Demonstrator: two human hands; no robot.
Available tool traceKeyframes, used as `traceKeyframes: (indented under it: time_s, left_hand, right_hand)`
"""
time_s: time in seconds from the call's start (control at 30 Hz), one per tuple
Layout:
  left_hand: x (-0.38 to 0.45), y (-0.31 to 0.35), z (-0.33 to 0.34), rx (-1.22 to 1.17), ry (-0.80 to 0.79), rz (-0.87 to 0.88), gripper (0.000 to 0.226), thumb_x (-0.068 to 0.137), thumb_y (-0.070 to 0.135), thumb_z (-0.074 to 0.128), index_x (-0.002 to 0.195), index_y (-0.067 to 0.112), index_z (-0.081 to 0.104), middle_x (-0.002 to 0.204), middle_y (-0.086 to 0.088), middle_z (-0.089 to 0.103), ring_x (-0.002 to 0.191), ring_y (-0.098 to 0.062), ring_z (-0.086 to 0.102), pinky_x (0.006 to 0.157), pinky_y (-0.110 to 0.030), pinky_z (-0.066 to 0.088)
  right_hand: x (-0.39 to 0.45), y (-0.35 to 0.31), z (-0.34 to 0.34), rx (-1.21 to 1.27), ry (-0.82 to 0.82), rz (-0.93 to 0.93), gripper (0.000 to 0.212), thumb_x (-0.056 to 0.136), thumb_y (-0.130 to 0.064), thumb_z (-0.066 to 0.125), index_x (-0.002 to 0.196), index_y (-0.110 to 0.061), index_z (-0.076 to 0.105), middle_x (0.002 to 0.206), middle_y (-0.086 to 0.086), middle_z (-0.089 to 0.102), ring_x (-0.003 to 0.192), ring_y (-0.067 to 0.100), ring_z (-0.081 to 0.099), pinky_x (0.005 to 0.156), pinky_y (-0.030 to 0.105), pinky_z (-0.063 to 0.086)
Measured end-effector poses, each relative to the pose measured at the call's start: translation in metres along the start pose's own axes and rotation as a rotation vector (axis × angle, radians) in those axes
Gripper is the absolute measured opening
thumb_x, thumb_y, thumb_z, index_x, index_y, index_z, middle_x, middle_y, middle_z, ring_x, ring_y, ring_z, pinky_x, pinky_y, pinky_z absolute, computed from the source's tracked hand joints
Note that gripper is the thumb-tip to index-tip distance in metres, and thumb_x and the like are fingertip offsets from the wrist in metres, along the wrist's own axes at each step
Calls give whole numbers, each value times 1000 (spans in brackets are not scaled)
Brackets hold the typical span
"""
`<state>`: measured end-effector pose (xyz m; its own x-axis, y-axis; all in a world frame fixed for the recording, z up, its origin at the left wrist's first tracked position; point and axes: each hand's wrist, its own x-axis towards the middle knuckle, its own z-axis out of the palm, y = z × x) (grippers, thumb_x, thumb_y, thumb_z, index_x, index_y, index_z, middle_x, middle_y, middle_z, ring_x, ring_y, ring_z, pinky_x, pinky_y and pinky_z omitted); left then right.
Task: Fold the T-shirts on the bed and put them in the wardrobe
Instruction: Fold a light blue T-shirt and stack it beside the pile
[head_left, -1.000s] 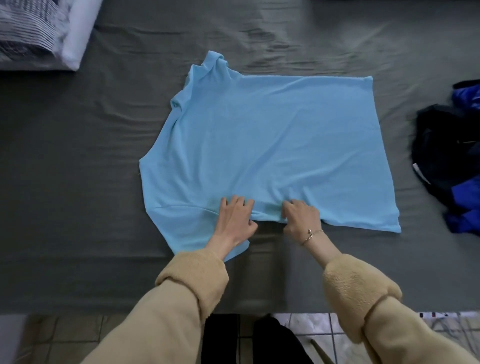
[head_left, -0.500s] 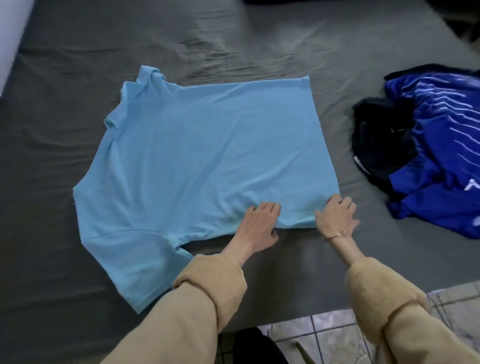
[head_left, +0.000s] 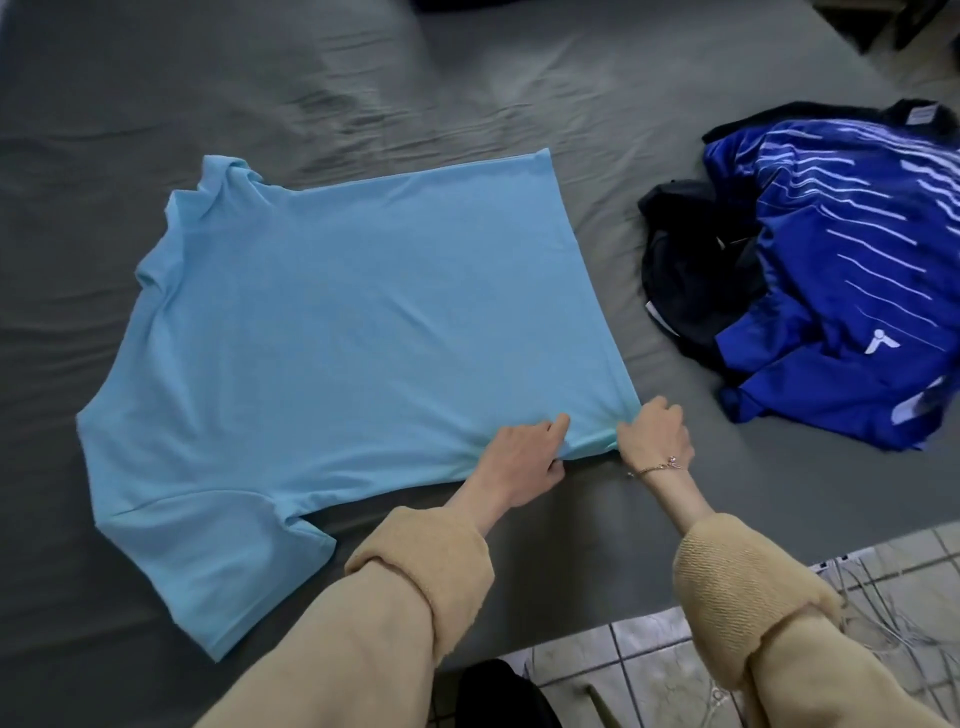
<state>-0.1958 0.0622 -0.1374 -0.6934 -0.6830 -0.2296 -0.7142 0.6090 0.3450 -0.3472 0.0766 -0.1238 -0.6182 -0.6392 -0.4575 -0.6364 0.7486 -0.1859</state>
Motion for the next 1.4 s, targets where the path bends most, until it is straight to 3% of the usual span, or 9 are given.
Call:
traceKeyframes:
  time_s: [0.1,0.27,0.5,0.8,0.97,1.07,1.13,1.23,1.4]
  left_hand:
    - [5,6,1,50,44,6,25,91,23,46,112,10,42,104,-5,61,89,-30,61,61,-33,30]
    - [15,20,2,37,58,22,18,91,17,47,108,9,48,103,-9,56,91,-32,59,61,-34,28]
    - [22,23,-9,-305,3,-66,18,92,22,48,104,10,51,100,-7,61,91,-28,55,68,-31,31]
    - [19,-55,-44,-360,63,-274,20,90,13,44,109,12,52,104,-5,62,96,-27,57,72,-31,36]
    - [37,-121,-69,-263,176,-379,28,89,10,46,116,13,53,121,-3,51,119,-19,44,87,-31,37]
    - [52,-157,-81,-137,188,-465,42,94,17,42,136,17,41,146,-2,35,136,-16,30,104,-33,27]
    - [63,-178,-86,-108,134,-535,51,98,23,37,148,18,24,158,-1,13,145,-13,10,115,-40,13]
    - [90,-207,-92,-91,109,-609,57,102,30,28,152,20,2,159,1,-9,146,-12,-9,115,-50,-2]
    - [141,-242,-98,-70,207,-631,56,103,36,18,151,22,-6,158,2,-15,145,-11,-15,113,-51,-11]
  right_hand:
    - [0,0,-1,-91,-72,-10,45,85,-21,58,123,-1,47,128,19,46,118,36,48,91,38,43]
    - [2,2,-4,-157,-63,-13,40,90,-20,55,125,-2,48,129,18,47,117,34,51,89,36,44]
    - [-3,-1,-6,-122,62,-6,44,84,-12,62,119,-1,38,125,19,48,116,32,50,86,38,45]
    - [8,-78,-9,-121,61,-176,27,86,-6,48,112,-1,47,120,16,50,114,31,49,83,36,43]
    - [36,-136,-6,-110,17,-290,28,87,-5,47,115,-3,46,121,13,45,116,28,42,79,35,41]
    - [59,-170,-2,-131,2,-392,35,87,-6,46,122,-4,43,129,12,41,120,28,39,83,36,39]
    - [76,-189,1,-190,18,-475,44,89,-12,44,132,-6,37,145,12,30,130,25,33,96,38,34]
    - [109,-218,3,-233,40,-570,56,97,-21,38,148,-12,17,158,6,3,145,18,10,112,45,15]
    - [169,-250,-8,-277,61,-669,60,102,-33,26,150,-15,-4,157,2,-15,146,14,-8,114,49,4]
